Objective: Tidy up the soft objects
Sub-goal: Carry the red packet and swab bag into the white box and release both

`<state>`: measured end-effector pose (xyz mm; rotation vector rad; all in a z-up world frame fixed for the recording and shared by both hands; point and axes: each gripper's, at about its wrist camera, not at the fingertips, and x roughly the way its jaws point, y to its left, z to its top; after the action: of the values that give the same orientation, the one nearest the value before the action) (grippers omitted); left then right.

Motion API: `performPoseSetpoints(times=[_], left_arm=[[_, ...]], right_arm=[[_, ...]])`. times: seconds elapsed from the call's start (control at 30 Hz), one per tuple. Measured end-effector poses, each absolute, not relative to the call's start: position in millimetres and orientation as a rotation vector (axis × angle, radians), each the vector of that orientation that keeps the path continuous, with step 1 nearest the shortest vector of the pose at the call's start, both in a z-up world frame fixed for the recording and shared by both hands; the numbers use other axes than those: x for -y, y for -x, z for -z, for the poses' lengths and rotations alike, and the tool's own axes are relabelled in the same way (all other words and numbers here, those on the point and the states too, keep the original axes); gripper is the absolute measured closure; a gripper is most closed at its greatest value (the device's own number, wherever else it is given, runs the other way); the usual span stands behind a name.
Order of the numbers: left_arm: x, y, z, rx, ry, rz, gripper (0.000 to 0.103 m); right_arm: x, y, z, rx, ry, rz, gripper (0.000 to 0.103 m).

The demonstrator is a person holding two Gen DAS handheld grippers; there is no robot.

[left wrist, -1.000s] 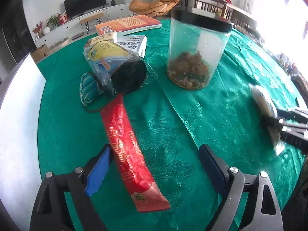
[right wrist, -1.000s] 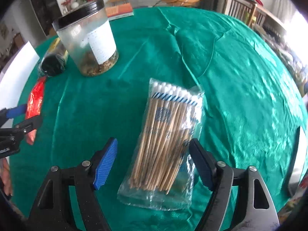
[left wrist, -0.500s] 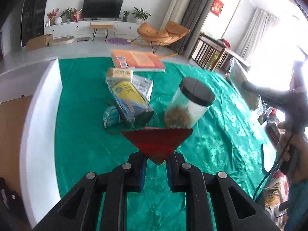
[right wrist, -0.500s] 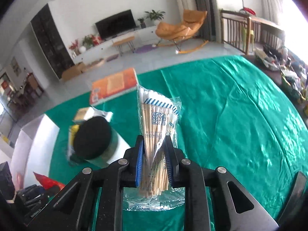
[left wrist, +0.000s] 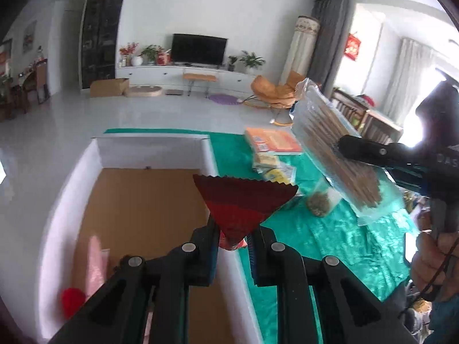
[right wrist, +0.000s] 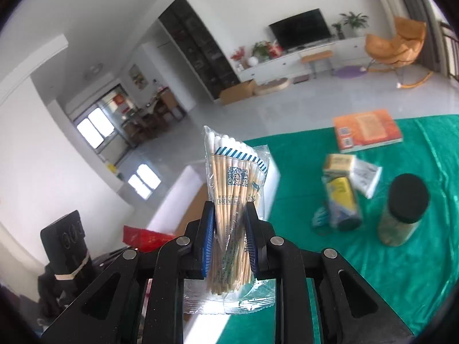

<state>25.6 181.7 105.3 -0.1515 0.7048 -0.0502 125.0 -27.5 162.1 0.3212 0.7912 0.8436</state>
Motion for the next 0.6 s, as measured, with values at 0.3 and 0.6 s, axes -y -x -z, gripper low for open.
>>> performPoseSetpoints(times=[0.3, 0.6], left_arm=[[-243.7, -6.2, -61.0, -0.761, 0.11, -0.277, 0.001], [-116.7, -21.4, -63.0, -0.709, 0.11, 0.085, 0.001]], right_arm=[[-15.2, -108.0, -106.6, -0.868, -0.334, -0.903, 0.019], [110.9, -93.3, 9.5, -0.803, 0.162, -0.171, 0.019]])
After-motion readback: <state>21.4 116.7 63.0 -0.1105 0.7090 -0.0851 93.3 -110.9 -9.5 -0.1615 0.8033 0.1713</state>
